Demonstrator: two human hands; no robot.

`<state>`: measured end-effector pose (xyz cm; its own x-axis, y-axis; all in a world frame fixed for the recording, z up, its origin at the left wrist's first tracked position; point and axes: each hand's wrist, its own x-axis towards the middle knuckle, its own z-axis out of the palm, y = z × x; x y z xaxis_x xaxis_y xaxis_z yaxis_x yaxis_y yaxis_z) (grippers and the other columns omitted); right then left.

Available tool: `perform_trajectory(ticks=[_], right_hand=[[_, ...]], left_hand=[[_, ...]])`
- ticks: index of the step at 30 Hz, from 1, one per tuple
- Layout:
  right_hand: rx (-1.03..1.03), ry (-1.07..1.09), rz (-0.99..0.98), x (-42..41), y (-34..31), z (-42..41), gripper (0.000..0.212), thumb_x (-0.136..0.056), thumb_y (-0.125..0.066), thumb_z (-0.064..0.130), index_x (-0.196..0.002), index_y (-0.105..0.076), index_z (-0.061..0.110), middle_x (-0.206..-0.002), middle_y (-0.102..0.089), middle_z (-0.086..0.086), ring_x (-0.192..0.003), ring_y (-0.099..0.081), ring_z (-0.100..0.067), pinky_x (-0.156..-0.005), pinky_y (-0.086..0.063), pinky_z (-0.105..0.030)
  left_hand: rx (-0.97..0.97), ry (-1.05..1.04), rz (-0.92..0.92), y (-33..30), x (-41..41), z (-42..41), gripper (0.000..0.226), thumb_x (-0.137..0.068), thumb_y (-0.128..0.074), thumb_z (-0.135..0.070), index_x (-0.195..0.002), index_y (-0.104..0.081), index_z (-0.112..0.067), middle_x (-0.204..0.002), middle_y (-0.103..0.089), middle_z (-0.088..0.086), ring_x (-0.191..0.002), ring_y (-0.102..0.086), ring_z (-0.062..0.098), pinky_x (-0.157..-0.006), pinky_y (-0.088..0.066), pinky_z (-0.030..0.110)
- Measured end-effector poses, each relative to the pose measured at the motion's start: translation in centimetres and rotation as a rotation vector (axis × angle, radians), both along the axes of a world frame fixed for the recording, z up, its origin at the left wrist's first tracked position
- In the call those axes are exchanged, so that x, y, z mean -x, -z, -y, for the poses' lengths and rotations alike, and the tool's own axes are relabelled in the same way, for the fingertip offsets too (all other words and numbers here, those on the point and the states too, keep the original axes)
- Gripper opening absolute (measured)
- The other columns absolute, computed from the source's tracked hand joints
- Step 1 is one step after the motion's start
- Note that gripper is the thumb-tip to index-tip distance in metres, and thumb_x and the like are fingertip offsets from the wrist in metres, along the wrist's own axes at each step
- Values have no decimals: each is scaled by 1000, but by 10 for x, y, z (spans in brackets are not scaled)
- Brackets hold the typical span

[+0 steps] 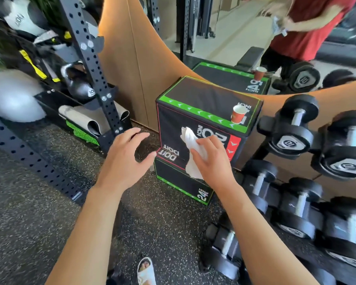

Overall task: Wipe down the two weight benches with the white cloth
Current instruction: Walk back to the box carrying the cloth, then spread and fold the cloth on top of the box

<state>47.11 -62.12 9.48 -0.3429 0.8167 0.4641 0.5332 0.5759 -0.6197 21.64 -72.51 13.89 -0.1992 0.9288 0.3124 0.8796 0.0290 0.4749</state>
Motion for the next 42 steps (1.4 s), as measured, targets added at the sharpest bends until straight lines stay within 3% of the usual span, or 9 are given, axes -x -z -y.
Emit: perform_trajectory(ticks=[9,17,27,31,36,42], right_hand=[[-3,121,11,111,-11,-54,25,-97,-68,33,-119,-63,23,-102,-40,19,-95,-41,-3,-82,-32,-21],[41,146,40,132,-8,-101,24,-97,-70,27,-118,-65,15,-108,-55,2,-103,-56,-24,-93,-49,-46],[75,190,-6,120,15,-234,24,-97,-70,30,-117,-66,17,-107,-53,5,-100,-57,-26,-90,-50,-47],[87,193,-4,112,26,-305,22,-96,-68,35,-115,-63,24,-106,-48,11,-99,-54,-22,-87,-50,-45],[130,170,-6,101,45,-379,21,-95,-69,34,-113,-60,29,-104,-46,13,-96,-52,-21,-86,-49,-43],[210,257,6,98,69,-436,20,-94,-70,31,-111,-65,22,-105,-53,6,-97,-53,-24,-84,-50,-44]], left_hand=[[15,89,3,-5,114,-71,59,-96,-67,-51,-150,-54,-31,-161,-41,-8,-150,-31,16,-123,-34,47],[22,111,62,11,142,-125,56,-96,-67,-47,-147,-56,-28,-158,-43,-8,-149,-33,15,-123,-34,45],[40,159,17,23,128,-265,52,-96,-65,-49,-144,-58,-31,-154,-46,-11,-147,-33,11,-122,-31,37],[88,174,-9,29,109,-338,51,-96,-66,-47,-143,-59,-28,-152,-47,-10,-145,-37,13,-121,-35,40],[110,177,-25,32,86,-410,48,-97,-69,-41,-141,-61,-25,-149,-49,-9,-142,-38,12,-119,-33,33],[185,204,-28,41,81,-464,46,-96,-70,-37,-140,-63,-23,-148,-51,-6,-142,-41,14,-121,-34,35]])
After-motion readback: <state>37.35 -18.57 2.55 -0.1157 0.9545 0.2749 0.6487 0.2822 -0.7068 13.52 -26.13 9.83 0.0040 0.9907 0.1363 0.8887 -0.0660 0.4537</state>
